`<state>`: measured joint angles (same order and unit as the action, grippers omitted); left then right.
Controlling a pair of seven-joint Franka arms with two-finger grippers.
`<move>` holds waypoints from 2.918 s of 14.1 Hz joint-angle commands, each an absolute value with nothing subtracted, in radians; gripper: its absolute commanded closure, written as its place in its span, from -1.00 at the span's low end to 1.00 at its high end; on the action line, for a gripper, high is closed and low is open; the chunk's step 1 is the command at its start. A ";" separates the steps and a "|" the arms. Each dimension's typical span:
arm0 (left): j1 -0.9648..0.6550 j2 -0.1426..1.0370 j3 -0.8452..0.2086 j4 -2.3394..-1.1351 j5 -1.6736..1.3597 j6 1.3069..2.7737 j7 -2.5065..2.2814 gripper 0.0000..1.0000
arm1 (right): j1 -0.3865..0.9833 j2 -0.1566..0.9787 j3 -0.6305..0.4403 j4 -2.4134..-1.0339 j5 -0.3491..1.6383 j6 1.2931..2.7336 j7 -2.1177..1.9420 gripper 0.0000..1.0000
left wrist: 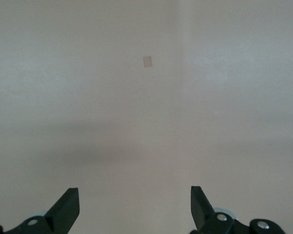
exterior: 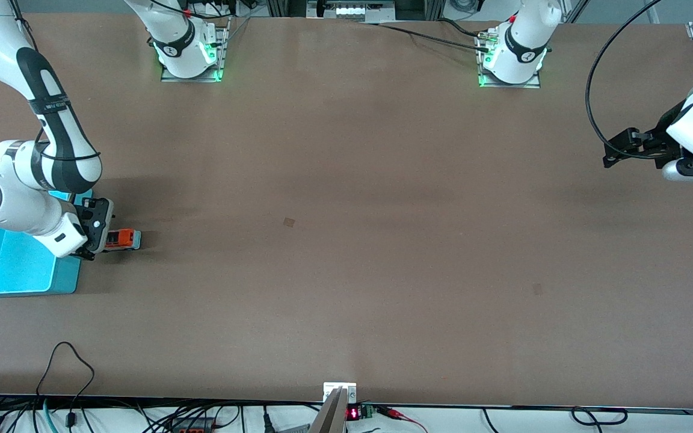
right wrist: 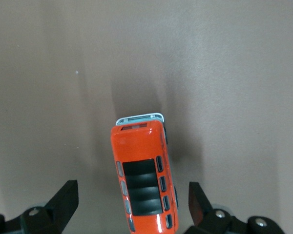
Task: Wind up bus and store in blue box
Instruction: 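Close the right gripper around the orange bus, then lift the bus with the right gripper and lower it into the box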
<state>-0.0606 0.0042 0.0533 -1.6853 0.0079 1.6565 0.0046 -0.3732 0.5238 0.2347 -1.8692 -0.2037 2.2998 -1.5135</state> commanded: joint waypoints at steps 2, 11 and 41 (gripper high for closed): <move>-0.041 -0.014 0.037 -1.697 0.008 1.652 0.008 -1.00 | -0.402 0.540 0.255 -1.898 -0.222 2.364 -1.539 -1.00; -0.041 -0.014 0.035 -1.697 0.008 1.649 0.008 -1.00 | -0.411 0.594 0.255 -1.894 -0.224 2.439 -1.545 -1.00; -0.043 -0.017 0.031 -1.695 0.006 1.620 0.005 -1.00 | -0.348 0.457 -0.044 -1.782 0.072 2.367 -0.620 1.00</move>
<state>-0.0543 0.0030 0.0408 -1.6852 0.0079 1.6340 0.0046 -0.3522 0.4113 -0.0271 -1.7916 0.0571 2.3243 -0.6922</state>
